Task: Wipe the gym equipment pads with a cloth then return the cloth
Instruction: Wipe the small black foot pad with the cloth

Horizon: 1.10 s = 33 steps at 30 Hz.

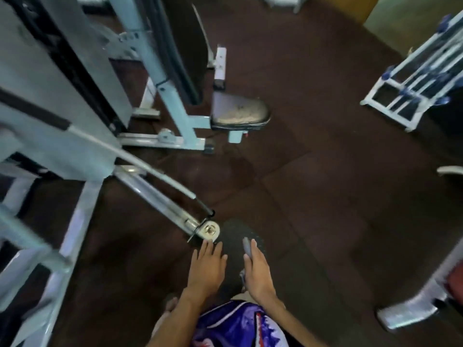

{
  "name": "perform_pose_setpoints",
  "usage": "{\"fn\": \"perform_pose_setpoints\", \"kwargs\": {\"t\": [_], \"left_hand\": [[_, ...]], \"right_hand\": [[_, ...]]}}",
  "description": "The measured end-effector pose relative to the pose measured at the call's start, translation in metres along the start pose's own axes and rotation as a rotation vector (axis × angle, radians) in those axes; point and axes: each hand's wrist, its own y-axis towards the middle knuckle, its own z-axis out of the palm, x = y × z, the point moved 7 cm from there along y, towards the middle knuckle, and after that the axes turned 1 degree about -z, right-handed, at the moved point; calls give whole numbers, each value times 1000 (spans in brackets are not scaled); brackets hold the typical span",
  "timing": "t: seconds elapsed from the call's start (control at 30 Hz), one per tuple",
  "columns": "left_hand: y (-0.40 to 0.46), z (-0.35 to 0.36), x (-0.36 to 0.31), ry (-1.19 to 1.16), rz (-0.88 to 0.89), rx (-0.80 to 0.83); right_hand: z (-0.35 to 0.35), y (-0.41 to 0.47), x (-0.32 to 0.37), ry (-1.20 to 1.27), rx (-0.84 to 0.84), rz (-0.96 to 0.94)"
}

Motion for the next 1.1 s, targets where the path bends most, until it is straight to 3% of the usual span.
{"fn": "perform_pose_setpoints", "kwargs": {"t": [0.3, 0.5, 0.67, 0.87, 1.1], "left_hand": [[117, -33, -105, 37, 29, 46], [238, -97, -143, -22, 41, 6], [346, -163, -159, -19, 26, 19], [449, -231, -166, -11, -13, -23], [551, -276, -154, -45, -65, -116]], "right_hand": [[-107, 121, -10, 140, -33, 86], [-160, 234, 29, 122, -64, 90], [-191, 342, 80, 130, -53, 124], [-219, 457, 146, 103, 6, 46], [-221, 586, 173, -13, 74, -88]]}}
